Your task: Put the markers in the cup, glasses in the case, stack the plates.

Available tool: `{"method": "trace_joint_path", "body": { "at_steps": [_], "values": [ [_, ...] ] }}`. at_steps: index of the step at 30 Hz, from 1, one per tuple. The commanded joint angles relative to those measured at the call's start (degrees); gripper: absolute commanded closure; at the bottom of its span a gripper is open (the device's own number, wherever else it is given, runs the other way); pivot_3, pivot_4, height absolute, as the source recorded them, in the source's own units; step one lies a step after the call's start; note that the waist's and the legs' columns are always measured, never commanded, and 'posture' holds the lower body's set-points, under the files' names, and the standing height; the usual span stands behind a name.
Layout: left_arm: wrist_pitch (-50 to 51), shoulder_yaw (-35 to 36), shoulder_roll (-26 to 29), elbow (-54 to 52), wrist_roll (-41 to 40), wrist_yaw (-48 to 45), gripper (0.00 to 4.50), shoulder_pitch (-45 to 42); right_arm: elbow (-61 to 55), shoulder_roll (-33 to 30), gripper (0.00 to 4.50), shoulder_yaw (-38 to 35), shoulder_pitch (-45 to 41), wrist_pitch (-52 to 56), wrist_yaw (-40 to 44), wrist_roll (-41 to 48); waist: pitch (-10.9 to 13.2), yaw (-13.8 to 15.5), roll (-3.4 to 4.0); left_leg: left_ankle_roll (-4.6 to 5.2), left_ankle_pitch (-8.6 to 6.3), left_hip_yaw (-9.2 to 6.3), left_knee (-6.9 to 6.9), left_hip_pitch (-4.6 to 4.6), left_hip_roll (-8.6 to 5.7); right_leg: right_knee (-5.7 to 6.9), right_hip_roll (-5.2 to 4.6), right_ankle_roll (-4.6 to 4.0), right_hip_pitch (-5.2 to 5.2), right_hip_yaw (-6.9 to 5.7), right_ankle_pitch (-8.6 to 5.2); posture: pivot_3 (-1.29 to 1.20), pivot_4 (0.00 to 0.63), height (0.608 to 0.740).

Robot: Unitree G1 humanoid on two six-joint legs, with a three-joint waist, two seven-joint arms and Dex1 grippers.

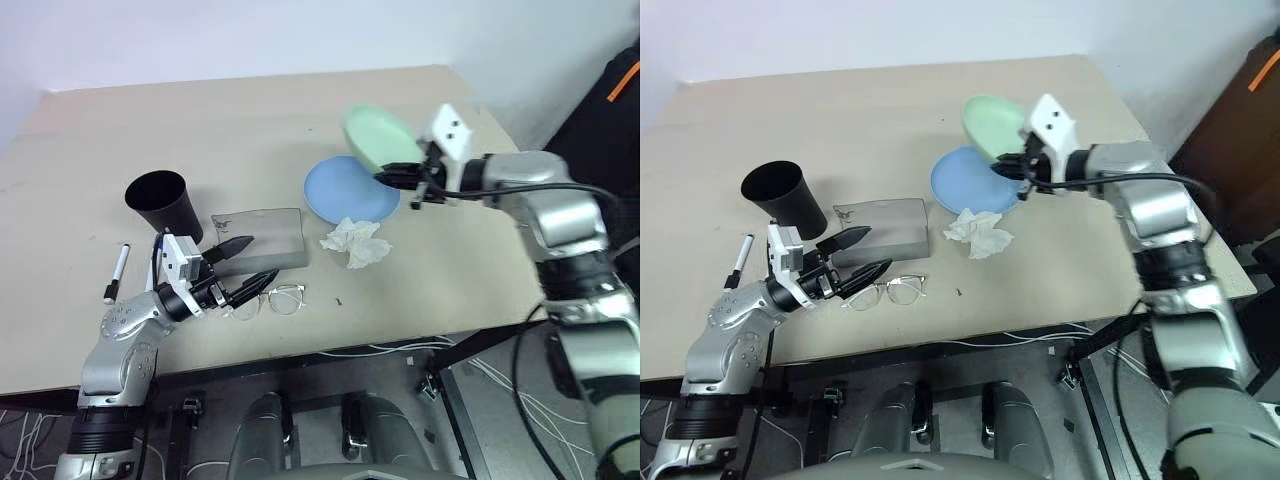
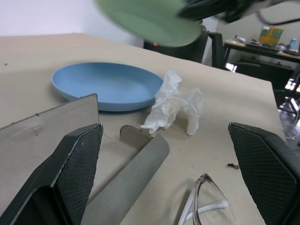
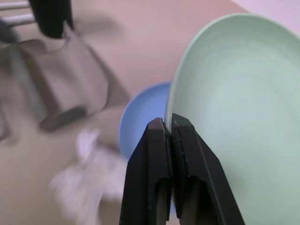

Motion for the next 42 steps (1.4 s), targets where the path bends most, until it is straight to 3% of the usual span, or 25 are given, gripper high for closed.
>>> {"method": "trace_joint_path", "body": {
  "at_steps": [1,6,10,19,29,30,32,40,41,42],
  "values": [
    [-1.19,1.05,-0.18,-2.81,-0.18,1.47,0.0,0.47,12.13,6.17,4.49,0.69,-5.8,-8.39,-1.0,-3.25,0.0,0.01,0.0,0.01,0.0,0.01,0.0,0.01,0.0,0.02,0.01,0.01,0.01,0.0,0.01,0.0,0.15,0.74],
    [-1.29,1.97,0.2,-4.0,-0.33,3.13,0.0,1.56,22.53,12.37,4.49,2.05,-8.57,-11.79,0.43,-6.16,0.0,0.19,0.01,0.04,0.03,0.04,0.03,0.02,0.01,0.17,-0.02,0.06,-0.01,-0.01,0.04,0.0,0.15,0.74],
    [-1.18,3.55,1.21,-4.82,-0.39,4.11,0.0,3.26,27.37,13.78,4.49,6.51,-7.92,-11.98,0.02,-12.2,-0.01,-0.07,0.0,0.06,0.04,0.07,0.06,0.04,-0.01,0.19,-0.08,0.06,0.01,0.01,0.05,0.0,0.15,0.74],
    [-0.23,5.3,2.31,-6.75,-0.87,5.53,0.0,5.18,26.41,12.97,4.49,8.68,-6.43,-11.19,3.79,-17.21,-0.01,0.0,0.04,-0.09,-0.05,0.07,0.18,0.19,0.02,0.59,-0.17,-0.1,-0.04,0.02,-0.05,0.0,0.15,0.74],
    [-0.02,4.69,2.51,-7.25,-0.59,6.51,0.0,4.95,29.09,14.58,4.49,7.77,-8.04,-11.01,2.29,-19.64,-0.02,-0.08,0.04,-0.11,-0.06,0.08,0.19,0.21,0.04,0.64,-0.2,-0.14,-0.04,0.03,-0.07,0.0,0.15,0.74],
    [-0.04,4.63,2.48,-7.31,-0.54,6.56,0.0,5.02,29.11,14.5,3.98,7.78,-8.12,-11.13,2.57,-19.74,-0.02,-0.05,0.04,-0.11,-0.06,0.08,0.19,0.21,0.04,0.64,-0.2,-0.14,-0.04,0.03,-0.08,0.0,0.15,0.74],
    [0.01,4.65,2.46,-7.51,-0.56,6.71,0.0,5.24,28.55,14.28,3.49,7.69,-8.27,-11.01,3.19,-19.78,-0.01,-0.05,0.04,-0.11,-0.06,0.08,0.19,0.21,0.04,0.64,-0.21,-0.14,-0.05,0.04,-0.08,0.0,0.15,0.74],
    [-0.33,4.81,2.72,-6.97,-0.62,6.58,0.0,5.35,26.52,14.65,0.64,3.92,-10.39,-9.67,2.74,-17.23,-0.01,-0.11,0.05,-0.1,-0.05,0.14,0.14,0.12,0.04,0.65,-0.19,-0.11,-0.19,0.07,-0.05,0.0,0.15,0.74],
    [-0.38,4.91,2.7,-6.82,-0.73,6.49,0.0,5.35,26.03,14.53,0.35,2.51,-11.11,-9.53,2.67,-16.09,0.0,-0.1,0.05,-0.1,-0.05,0.15,0.15,0.08,0.04,0.65,-0.19,-0.09,-0.22,0.07,-0.05,0.0,0.15,0.74],
    [-0.44,5.03,2.67,-6.68,-0.84,6.42,0.0,5.38,25.32,14.34,0.35,1.29,-11.57,-9.42,2.95,-14.95,0.0,-0.1,0.06,-0.1,-0.05,0.18,0.15,0.02,0.04,0.68,-0.19,-0.07,-0.29,0.09,-0.03,0.0,0.15,0.74]
  ]
}}
